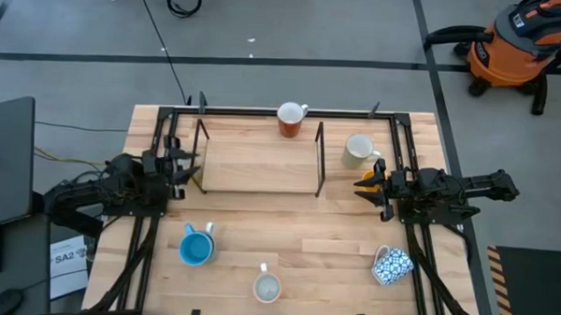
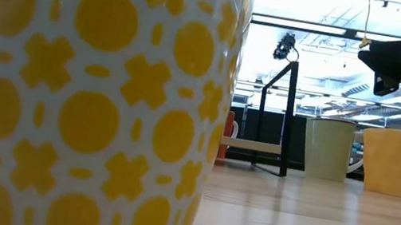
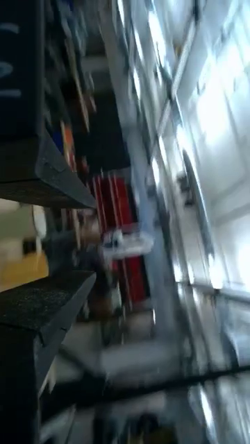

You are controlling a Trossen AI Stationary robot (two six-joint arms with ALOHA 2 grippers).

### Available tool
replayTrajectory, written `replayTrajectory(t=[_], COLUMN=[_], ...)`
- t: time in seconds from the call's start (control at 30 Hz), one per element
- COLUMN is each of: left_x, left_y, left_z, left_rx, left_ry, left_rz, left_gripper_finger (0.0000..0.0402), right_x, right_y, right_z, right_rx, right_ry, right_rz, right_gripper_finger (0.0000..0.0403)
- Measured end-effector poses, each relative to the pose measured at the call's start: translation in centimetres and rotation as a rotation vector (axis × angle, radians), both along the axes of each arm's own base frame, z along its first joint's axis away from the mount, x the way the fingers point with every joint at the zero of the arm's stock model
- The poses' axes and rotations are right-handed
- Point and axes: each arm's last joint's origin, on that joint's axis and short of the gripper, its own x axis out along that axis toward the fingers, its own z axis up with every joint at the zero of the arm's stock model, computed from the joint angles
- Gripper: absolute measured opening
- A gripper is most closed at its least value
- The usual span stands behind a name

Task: Place coffee mugs
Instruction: Put the light yellow mug on the shelf

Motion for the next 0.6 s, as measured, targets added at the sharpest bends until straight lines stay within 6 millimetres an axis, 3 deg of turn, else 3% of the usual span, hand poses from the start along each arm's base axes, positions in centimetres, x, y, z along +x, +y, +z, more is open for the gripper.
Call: replayTrajectory(t=[0.13, 0.23, 0.6], left_x=[-1.0, -1.6, -1.6], left_y=[0.2, 0.3, 1.3], left_z=[2.6, 4.7, 11.8], left_rx=[-0.077, -0.148, -0.517], left_ry=[-0.08, -0.044, 0.384], left_rz=[0.11, 0.171, 0.505], left_gripper_finger=[0.0162, 0.0162, 0.0162], right_x=[0.0, 0.0, 0.0], right_y=[0.0, 0.0, 0.0], right_z=[0.0, 0.0, 0.0], right_rx=[0.0, 0.0, 0.0], right_ry=[0.0, 0.0, 0.001], right_rz=[0.0, 0.0, 0.0], right_gripper_finger=[0.0125, 0.0125, 0.0125])
